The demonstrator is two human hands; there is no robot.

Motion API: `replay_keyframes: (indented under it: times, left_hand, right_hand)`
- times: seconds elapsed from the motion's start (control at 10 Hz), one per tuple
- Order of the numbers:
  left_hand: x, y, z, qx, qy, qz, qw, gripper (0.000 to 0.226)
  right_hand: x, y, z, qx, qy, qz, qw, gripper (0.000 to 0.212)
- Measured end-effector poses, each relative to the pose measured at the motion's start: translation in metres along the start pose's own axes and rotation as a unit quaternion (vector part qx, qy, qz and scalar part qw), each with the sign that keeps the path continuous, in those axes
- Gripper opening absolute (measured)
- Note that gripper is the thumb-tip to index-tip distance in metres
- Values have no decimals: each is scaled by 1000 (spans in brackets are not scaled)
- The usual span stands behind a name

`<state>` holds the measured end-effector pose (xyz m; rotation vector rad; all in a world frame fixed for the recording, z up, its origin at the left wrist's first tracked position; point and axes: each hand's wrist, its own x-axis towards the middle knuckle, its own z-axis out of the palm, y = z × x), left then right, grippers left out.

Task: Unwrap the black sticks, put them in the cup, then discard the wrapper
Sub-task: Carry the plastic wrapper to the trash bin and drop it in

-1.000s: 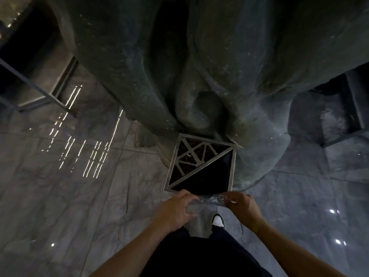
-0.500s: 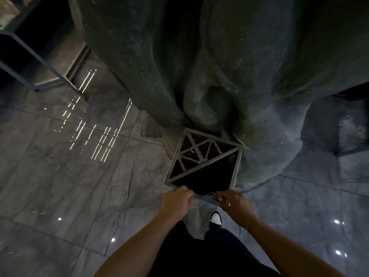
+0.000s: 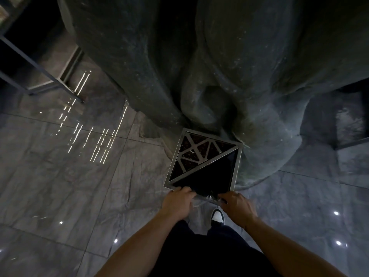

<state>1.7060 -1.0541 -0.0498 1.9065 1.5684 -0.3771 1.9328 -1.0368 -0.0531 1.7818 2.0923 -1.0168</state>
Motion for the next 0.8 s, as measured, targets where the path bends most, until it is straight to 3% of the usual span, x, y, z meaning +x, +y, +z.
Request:
replay_keyframes:
  times: [0.4,0.8]
  left_hand:
    - [8,-2,-4,-42,-19,-21,999,55]
    - [-6,4,-2,-118,-13,-69,990,46]
  right_hand:
    - [-3,-1,-4,4,5,14,1000,38]
    - [-11,5,-15,11,-14,-16,1000,41]
